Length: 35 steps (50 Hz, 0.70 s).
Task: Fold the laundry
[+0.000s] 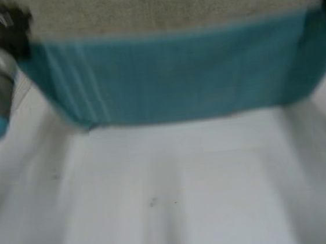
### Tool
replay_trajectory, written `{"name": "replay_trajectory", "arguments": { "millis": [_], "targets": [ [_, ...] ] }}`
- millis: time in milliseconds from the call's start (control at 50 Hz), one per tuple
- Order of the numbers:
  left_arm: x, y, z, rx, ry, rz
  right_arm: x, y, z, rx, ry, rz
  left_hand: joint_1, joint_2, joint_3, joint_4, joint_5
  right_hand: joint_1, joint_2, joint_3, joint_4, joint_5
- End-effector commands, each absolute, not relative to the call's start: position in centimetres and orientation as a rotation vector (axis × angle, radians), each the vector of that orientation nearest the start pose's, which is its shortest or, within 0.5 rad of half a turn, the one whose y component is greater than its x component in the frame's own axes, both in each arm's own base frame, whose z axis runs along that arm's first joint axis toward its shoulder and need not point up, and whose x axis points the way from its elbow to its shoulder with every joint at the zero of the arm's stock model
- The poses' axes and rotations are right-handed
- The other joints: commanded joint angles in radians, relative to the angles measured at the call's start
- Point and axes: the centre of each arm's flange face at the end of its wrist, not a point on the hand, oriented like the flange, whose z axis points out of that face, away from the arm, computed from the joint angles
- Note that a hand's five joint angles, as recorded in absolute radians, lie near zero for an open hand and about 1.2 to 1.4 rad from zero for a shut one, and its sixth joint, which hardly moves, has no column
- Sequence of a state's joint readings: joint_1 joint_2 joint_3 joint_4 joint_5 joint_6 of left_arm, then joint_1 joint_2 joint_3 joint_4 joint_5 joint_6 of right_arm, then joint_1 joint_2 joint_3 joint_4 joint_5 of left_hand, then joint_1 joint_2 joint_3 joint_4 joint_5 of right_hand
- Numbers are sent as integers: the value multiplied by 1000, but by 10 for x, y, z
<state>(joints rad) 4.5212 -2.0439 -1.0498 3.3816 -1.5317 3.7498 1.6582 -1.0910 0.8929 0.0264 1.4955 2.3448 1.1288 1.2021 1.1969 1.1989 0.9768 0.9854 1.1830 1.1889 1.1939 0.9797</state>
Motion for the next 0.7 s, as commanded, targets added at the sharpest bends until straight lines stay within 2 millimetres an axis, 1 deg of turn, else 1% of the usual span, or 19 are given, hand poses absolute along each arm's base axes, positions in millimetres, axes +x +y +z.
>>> {"name": "replay_trajectory", "arguments": {
  "millis": [20, 100, 200, 220, 240, 260, 320, 340, 360, 380, 400, 420, 440, 480, 500, 520, 580, 620, 700],
  "targets": [
    [-214, -382, 449, 400, 971, -2651, 172, -387, 447, -701, 1505, -3188, 267, 194, 199, 197, 245, 411, 213, 207, 202, 242],
    [-212, -383, 431, 413, 1052, -2648, 174, -377, 428, -739, 1556, -3116, 267, 194, 199, 197, 245, 411, 213, 207, 202, 242],
    [-208, -387, 392, 458, 1194, -2588, 179, -377, 383, -864, 1696, -2940, 267, 194, 199, 197, 245, 411, 213, 207, 202, 242],
    [-208, -387, 375, 477, 1256, -2564, 180, -376, 365, -909, 1743, -2872, 267, 194, 199, 197, 245, 411, 213, 207, 202, 242],
    [-208, -387, 356, 499, 1319, -2535, 180, -376, 365, -910, 1743, -2871, 267, 194, 199, 197, 245, 411, 213, 207, 202, 242],
    [-208, -387, 356, 500, 1320, -2534, 181, -375, 347, -952, 1793, -2799, 267, 194, 199, 197, 245, 411, 213, 207, 202, 242],
    [-205, -385, 298, 549, 1485, -2449, 183, -369, 314, -1016, 1875, -2666, 267, 194, 199, 197, 245, 411, 213, 207, 202, 242],
    [-205, -385, 298, 549, 1486, -2449, 183, -366, 297, -1038, 1919, -2604, 267, 194, 199, 197, 245, 411, 213, 207, 202, 242],
    [-205, -384, 287, 555, 1509, -2437, 183, -366, 297, -1038, 1920, -2603, 267, 194, 199, 197, 245, 411, 213, 207, 202, 242],
    [-205, -384, 266, 568, 1555, -2412, 184, -364, 283, -1052, 1958, -2549, 267, 194, 199, 197, 245, 411, 213, 207, 202, 242],
    [-205, -384, 266, 568, 1556, -2412, 185, -364, 263, -1068, 2010, -2473, 267, 194, 199, 197, 245, 411, 213, 207, 202, 242],
    [-206, -381, 222, 603, 1656, -2351, 185, -367, 238, -1087, 2069, -2389, 267, 194, 199, 197, 245, 411, 213, 207, 202, 242],
    [-206, -381, 222, 604, 1657, -2351, 185, -367, 238, -1087, 2070, -2388, 267, 194, 199, 197, 245, 411, 213, 207, 202, 242],
    [-206, -380, 211, 612, 1684, -2332, 187, -370, 203, -1121, 2150, -2265, 267, 194, 199, 197, 245, 411, 213, 207, 202, 242],
    [-205, -377, 190, 634, 1746, -2289, 187, -370, 202, -1121, 2151, -2264, 267, 194, 199, 197, 245, 411, 213, 207, 202, 242],
    [-205, -374, 172, 652, 1804, -2245, 186, -371, 184, -1128, 2199, -2193, 267, 194, 199, 197, 245, 411, 213, 207, 202, 242],
    [-204, -366, 153, 679, 1874, -2190, 184, -370, 161, -1132, 2267, -2099, 267, 194, 199, 197, 245, 411, 213, 207, 202, 242],
    [-203, -365, 150, 683, 1888, -2178, 184, -368, 159, -1135, 2276, -2085, 267, 194, 199, 197, 245, 411, 213, 207, 202, 242],
    [-196, -344, 161, 730, 1963, -2120, 182, -361, 176, -1129, 2273, -2104, 267, 194, 199, 197, 245, 411, 213, 207, 202, 242]
  ]
}}
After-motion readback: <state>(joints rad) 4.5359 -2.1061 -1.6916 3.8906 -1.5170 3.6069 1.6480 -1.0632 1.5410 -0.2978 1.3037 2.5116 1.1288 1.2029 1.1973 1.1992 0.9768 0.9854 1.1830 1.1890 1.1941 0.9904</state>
